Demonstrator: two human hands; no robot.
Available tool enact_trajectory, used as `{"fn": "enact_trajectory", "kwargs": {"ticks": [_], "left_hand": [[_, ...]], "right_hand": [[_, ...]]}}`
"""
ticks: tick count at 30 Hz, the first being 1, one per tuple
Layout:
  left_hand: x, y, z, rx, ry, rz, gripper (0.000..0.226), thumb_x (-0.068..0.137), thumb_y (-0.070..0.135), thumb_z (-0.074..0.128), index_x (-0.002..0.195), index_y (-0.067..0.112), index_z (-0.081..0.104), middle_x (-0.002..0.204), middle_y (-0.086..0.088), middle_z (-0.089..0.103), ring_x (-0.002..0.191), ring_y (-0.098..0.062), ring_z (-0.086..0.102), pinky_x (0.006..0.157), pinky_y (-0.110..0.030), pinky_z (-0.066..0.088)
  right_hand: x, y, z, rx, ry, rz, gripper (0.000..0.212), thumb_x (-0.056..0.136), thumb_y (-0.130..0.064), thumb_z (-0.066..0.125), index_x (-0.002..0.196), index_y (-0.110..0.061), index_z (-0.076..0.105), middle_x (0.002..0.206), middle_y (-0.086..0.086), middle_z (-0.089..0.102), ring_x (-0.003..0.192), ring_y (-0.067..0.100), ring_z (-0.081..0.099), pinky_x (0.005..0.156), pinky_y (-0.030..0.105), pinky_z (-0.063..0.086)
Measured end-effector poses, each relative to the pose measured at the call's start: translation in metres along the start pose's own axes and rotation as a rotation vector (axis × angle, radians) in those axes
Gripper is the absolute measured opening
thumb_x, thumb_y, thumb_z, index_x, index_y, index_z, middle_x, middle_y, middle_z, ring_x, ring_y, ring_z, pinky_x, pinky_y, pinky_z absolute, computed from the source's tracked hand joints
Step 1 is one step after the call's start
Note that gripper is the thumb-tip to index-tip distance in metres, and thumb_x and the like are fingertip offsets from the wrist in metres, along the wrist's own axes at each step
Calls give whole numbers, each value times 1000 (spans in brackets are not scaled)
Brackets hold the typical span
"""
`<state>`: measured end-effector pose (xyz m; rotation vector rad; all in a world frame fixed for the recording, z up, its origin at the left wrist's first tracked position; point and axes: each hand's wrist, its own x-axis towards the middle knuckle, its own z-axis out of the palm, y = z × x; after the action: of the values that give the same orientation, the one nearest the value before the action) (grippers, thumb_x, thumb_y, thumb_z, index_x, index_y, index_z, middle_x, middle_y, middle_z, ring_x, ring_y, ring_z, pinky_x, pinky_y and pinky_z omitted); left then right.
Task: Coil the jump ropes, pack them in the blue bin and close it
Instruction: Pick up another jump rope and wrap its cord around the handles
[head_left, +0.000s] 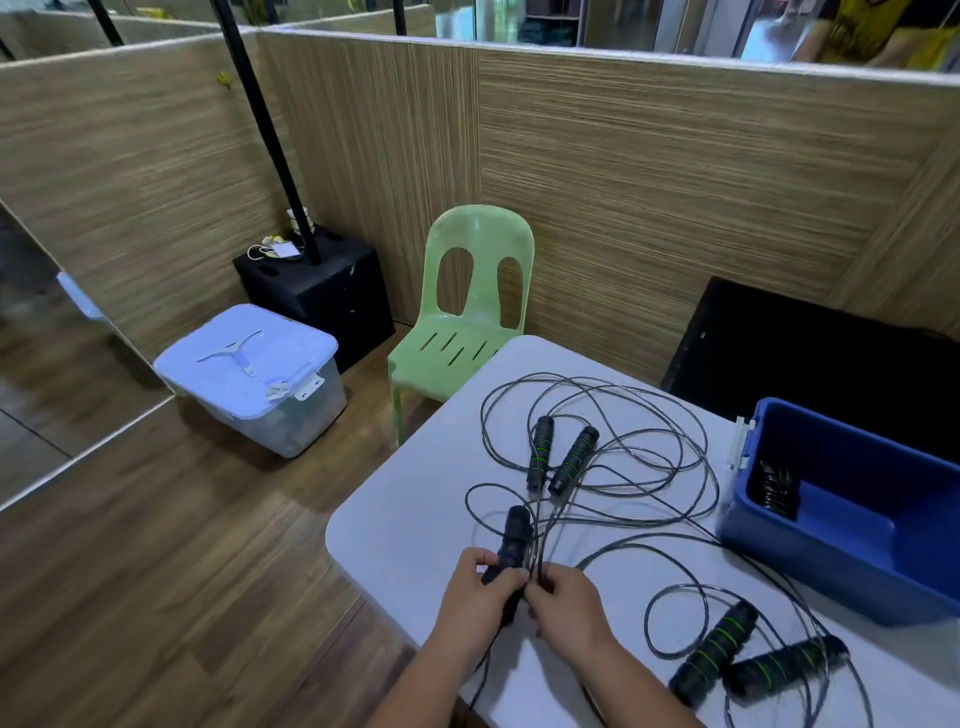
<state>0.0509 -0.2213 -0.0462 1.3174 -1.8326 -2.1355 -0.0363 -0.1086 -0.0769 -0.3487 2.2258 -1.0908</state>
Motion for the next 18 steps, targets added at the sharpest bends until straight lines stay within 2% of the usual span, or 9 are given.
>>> {"fn": "enact_trajectory", "kwargs": {"ticks": [2,5,11,13,15,18], "left_hand": [[-2,-3,-2,37,55,33,37,75,26,78,101,15,55,64,1,62,55,-15,52,57,-28,40],[-6,-7,-7,134,112,108,34,78,24,79,100,22,53,69,1,63,51,-14,52,57,-32,44],[-15,-5,-25,226,150,197,34,80,21,78,100,27,51,87,-4,68,50,-16,53,55,-31,48],[-16,-6,-31,235,195,210,35,78,22,79,99,30,51,88,-1,69,51,-17,55,57,-36,51],[-18,-6,-36,235,226,205,38,76,25,79,98,35,50,89,1,69,51,-18,55,57,-38,53],[-22,-8,-41,265,228,204,41,66,38,76,96,41,48,91,5,70,55,-19,59,62,-42,57]], "right_hand": [[1,-1,-2,-17,31,27,34,79,-38,61,69,-6,55,59,11,57,55,15,50,58,39,50],[0,-4,-8,-61,60,42,35,83,-32,63,59,-18,42,54,2,46,53,17,43,55,32,37],[-4,-4,-26,-78,135,73,39,91,-22,63,62,-16,36,57,2,39,56,18,38,55,33,27],[-4,-1,-33,-55,167,109,39,94,-21,60,61,-14,38,55,0,41,55,18,38,54,33,26],[-3,4,-41,-48,195,146,35,96,-23,58,64,-10,49,58,5,51,55,19,45,54,32,31],[-3,14,-53,-36,263,198,35,96,-25,58,65,-9,56,63,7,61,57,21,52,55,30,36]]}}
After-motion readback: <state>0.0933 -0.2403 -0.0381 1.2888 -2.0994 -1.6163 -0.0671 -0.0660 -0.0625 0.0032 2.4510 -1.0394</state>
